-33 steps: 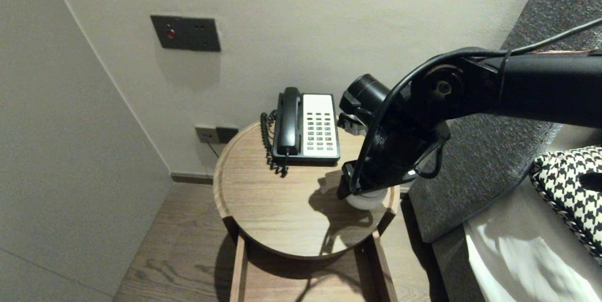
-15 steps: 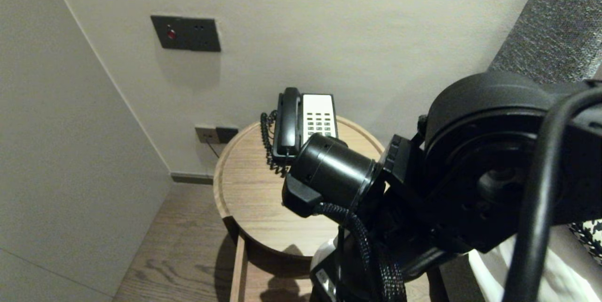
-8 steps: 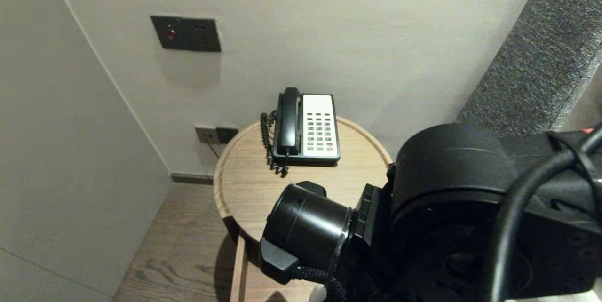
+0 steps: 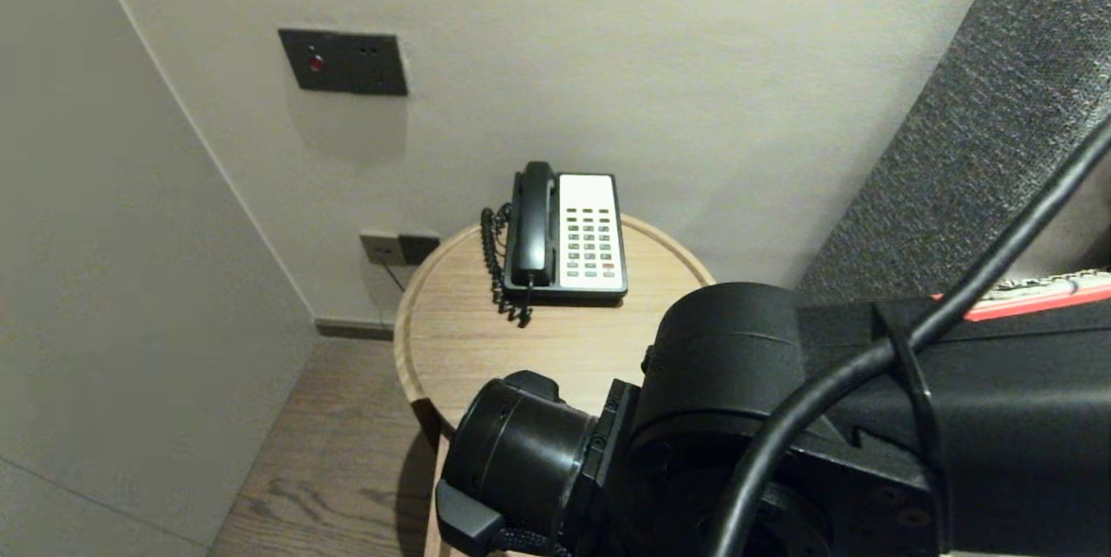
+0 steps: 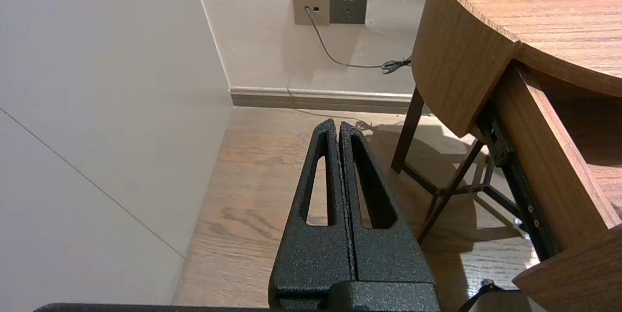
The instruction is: Put the remote controls on the table in the drawer one by one
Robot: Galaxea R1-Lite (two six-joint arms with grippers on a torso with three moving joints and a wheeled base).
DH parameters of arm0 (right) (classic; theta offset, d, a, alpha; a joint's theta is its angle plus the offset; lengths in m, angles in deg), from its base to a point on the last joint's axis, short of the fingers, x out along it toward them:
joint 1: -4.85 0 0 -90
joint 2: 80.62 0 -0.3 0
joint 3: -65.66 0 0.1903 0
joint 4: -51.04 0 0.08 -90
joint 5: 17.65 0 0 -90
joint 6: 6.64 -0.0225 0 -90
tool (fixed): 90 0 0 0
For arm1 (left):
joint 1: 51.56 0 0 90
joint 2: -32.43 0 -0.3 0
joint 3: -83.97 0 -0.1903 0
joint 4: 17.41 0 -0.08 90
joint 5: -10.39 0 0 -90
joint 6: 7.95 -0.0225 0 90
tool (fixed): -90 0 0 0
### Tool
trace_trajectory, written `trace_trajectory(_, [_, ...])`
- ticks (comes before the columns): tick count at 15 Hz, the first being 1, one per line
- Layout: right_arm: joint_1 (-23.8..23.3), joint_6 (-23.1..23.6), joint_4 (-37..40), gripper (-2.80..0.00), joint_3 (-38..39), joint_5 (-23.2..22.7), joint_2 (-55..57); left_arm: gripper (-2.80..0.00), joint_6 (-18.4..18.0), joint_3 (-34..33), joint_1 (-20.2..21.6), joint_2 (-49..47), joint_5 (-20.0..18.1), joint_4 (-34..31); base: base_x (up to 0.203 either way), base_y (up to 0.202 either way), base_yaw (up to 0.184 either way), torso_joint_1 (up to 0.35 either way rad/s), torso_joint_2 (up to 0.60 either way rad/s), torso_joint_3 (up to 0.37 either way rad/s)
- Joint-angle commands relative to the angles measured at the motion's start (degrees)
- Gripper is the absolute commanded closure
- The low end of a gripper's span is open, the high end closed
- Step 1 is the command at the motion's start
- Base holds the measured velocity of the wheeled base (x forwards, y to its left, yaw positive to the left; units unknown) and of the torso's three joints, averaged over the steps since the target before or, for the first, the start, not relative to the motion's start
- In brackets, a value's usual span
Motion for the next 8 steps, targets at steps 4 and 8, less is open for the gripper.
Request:
trace_trajectory(4, [0.0, -1.1, -1.7, 0.0, -0.5, -0.8, 3.0, 0.0, 0.0, 0.0, 0.0, 0.0, 0.0, 0.0, 0.0, 0.0, 0.0, 0.0, 0.0, 0.0])
trace_trajectory(8, [0.7, -1.8, -2.3, 0.0, -2.3, -1.3, 5.4, 0.0, 0.0, 0.0, 0.0, 0.0, 0.0, 0.0, 0.0, 0.0, 0.0, 0.0, 0.0, 0.0])
